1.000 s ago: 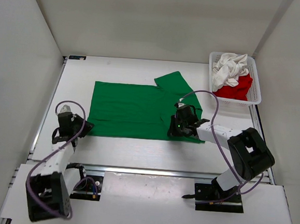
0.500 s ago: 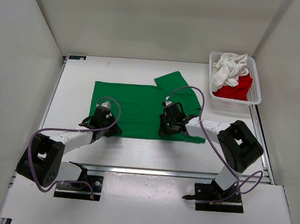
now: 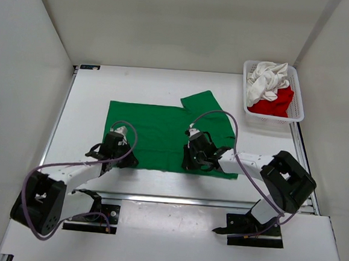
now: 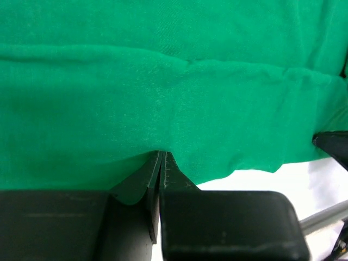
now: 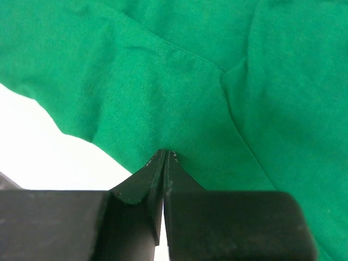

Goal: Fold and stack the t-shirts
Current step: Fold the flattened tshirt in 1/3 of the way, then grap the side of the flattened tshirt furthest away from the robot with both arms

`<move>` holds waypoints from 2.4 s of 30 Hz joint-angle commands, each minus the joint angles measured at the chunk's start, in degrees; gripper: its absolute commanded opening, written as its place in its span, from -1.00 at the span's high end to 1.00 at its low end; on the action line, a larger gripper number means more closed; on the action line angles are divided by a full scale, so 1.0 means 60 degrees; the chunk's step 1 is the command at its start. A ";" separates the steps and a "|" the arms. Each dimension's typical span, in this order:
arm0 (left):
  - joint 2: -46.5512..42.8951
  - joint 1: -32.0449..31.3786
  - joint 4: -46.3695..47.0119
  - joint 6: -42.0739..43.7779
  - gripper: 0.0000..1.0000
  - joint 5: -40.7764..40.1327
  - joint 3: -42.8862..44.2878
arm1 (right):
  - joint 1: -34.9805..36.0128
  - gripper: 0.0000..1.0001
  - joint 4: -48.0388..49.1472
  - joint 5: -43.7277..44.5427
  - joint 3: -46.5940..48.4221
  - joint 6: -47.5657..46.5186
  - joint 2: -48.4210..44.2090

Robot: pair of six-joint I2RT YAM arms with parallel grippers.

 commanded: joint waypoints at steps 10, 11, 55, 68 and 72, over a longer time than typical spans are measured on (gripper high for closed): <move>-0.1749 0.0531 -0.2441 0.0093 0.68 0.0444 0.0127 | -0.0224 0.84 -0.1966 -0.0584 -0.0076 -0.0197 -0.1693; -0.1690 0.0678 -0.2444 0.0138 0.65 0.0299 0.0856 | -0.0530 0.75 -0.1982 -0.0933 0.0143 -0.0328 -0.1898; 0.9355 0.3844 -0.3249 0.2336 0.13 -0.2046 1.1893 | -0.2144 0.98 0.0010 -0.2519 0.0907 -0.0065 -0.1094; 0.9415 0.3757 -0.3162 0.2146 0.67 -0.1768 1.1982 | -0.4105 0.47 0.0435 -0.1526 0.3056 -0.0182 0.0675; 0.9050 0.3843 -0.2869 0.1912 0.98 -0.1549 1.1558 | -0.4969 0.36 -0.0033 -0.0660 0.4871 -0.0578 0.2430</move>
